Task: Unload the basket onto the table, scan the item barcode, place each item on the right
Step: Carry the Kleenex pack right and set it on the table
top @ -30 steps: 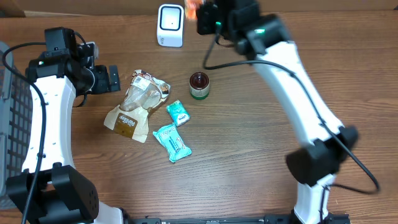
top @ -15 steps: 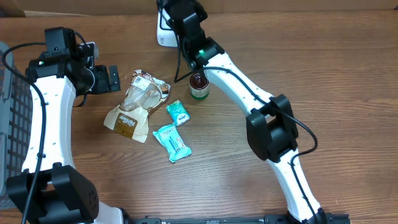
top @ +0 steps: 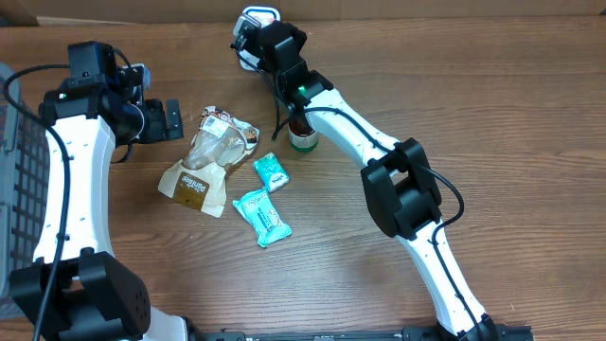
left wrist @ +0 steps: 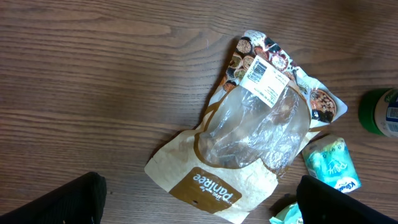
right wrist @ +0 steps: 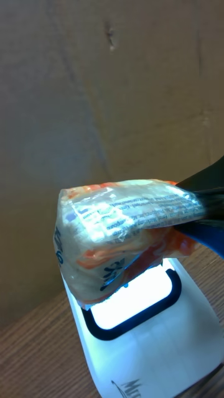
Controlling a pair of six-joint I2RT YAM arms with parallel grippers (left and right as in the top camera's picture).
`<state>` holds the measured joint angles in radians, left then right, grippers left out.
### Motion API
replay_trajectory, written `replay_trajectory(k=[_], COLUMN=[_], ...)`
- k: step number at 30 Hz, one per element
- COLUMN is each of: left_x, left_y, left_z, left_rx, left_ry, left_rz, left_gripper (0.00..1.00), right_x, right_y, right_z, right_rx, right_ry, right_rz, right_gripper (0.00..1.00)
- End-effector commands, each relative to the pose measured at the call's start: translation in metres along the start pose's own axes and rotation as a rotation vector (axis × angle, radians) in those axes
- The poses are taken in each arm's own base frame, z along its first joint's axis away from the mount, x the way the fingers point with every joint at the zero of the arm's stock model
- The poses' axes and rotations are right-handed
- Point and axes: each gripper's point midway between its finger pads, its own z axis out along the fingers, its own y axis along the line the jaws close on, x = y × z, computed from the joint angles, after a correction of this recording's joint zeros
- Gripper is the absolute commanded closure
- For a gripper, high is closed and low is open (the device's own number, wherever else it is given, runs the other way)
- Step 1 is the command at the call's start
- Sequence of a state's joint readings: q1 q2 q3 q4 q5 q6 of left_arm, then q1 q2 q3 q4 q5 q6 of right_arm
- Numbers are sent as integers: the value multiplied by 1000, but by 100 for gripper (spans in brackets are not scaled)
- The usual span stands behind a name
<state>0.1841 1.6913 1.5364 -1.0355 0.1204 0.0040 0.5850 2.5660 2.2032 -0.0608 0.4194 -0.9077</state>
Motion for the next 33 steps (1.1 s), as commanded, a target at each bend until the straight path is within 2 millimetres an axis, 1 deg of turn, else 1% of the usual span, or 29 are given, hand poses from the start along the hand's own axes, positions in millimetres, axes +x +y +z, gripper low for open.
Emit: replay_trajectory(k=[1,4,6,9,12,14,17,18,20,21,23,25,26,28,30,31,33], left_x=[-6,-6,-6,-6,-6,-6,-6,-6,-6,-6,-6,-6,-6,-6,-6,-6,-6], left_y=[0,0,0,0,0,0,0,0,0,0,0,0,0,0,0,0,0], left_z=[-8,-8,-8,-8,-8,-8,-8,-8,-8,-8,-8,-8,-8,-8,-8,-8,-8], left_rx=[1,1,1,1,1,1,1,1,1,1,1,1,1,1,1,1,1], left_ry=[-27,-27,-27,-27,-27,-27,-27,-27,-27,-27,-27,-27,-27,-27,-27,-27,-27], left_rz=[17,18,17,18,17,17,18,18,17,18,18,17,18,17,18,17,17], left_gripper=[0,0,0,0,0,0,0,0,0,0,0,0,0,0,0,0,0], right_x=[-5,-5,-7,-18,-35,-47,-62,-64,-71,-71,-64,-52,-43,-26,-1,10,41], right_y=[-3,-4,-9,-30,-66,-94,-139,-148,-163,-172,-177,-178,-177,-173,-167,-165,-161], right_z=[0,0,-3,-16,-42,-66,-115,-131,-168,-200,-238,-268,-282,-301,-314,-316,-317], right_rx=[-8,-6,7,22,32,38,26,5,-78,-167,-283,-381,-437,-529,-621,-638,-648], right_ry=[-26,-25,-22,-32,-48,-63,-73,-72,-77,-69,-41,8,42,101,189,226,337], right_rz=[-37,-29,14,168,312,410,633,693,789,858,929,998,1030,1067,1109,1126,1171], right_gripper=[96,96,96,96,96,96,96,96,96,96,96,96,96,96,96,96,96])
